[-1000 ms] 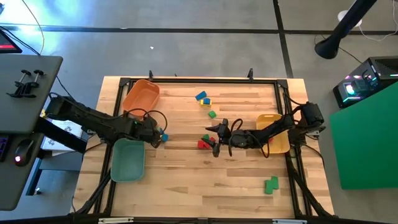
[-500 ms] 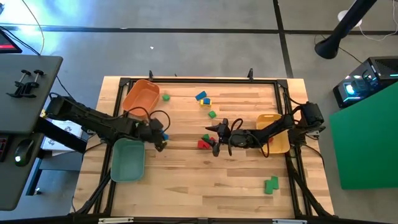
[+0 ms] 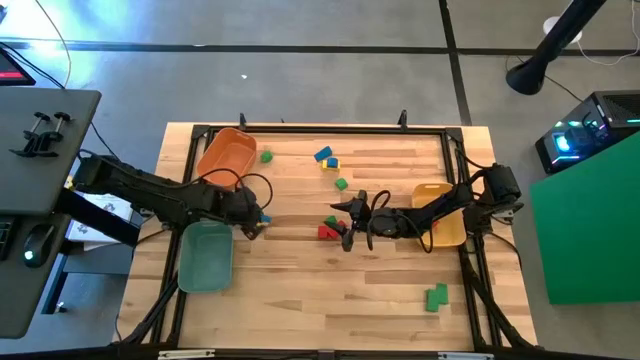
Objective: Sort blocks by size
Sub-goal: Put the blue arch block into the blue bin
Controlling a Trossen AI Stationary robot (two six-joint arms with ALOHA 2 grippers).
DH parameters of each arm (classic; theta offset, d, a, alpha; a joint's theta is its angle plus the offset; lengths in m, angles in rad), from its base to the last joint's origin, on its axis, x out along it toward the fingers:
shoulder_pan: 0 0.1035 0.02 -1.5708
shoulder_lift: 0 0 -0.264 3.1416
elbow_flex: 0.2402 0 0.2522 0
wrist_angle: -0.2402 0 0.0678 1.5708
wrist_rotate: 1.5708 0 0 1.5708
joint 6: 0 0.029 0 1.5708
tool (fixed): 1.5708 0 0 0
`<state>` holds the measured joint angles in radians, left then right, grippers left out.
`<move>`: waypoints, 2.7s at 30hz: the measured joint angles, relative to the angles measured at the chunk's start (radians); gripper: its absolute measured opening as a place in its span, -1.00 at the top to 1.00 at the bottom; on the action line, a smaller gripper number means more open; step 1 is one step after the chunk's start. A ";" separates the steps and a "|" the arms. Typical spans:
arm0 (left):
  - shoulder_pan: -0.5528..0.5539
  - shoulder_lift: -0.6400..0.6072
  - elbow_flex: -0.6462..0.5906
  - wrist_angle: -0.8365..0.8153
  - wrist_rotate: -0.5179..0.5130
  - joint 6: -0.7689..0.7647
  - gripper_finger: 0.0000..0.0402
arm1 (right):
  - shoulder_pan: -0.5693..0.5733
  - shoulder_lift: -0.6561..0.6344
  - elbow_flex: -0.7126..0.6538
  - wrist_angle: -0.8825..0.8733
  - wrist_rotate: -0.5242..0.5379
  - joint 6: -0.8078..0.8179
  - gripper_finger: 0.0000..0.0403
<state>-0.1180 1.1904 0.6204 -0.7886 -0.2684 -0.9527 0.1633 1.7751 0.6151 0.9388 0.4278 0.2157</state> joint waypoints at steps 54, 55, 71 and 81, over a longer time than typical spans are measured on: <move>0.081 0.001 -0.168 0.409 0.105 0.258 0.94 | -0.013 0.000 0.000 -0.023 0.000 0.011 -0.32; 0.074 0.002 -0.157 0.426 0.105 0.273 0.94 | -0.013 0.000 0.000 -0.023 0.000 0.012 -0.32; -0.275 0.033 0.370 0.341 -0.136 0.789 0.97 | -0.013 0.001 0.000 -0.075 0.000 0.031 -0.32; -0.584 0.280 0.681 -0.461 -0.126 0.097 0.98 | -0.013 0.001 0.000 -0.074 0.000 0.038 -0.32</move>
<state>-0.7015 1.4707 1.3013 -1.2501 -0.3949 -0.8556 0.1505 1.7760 0.6147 0.8649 0.4274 0.2541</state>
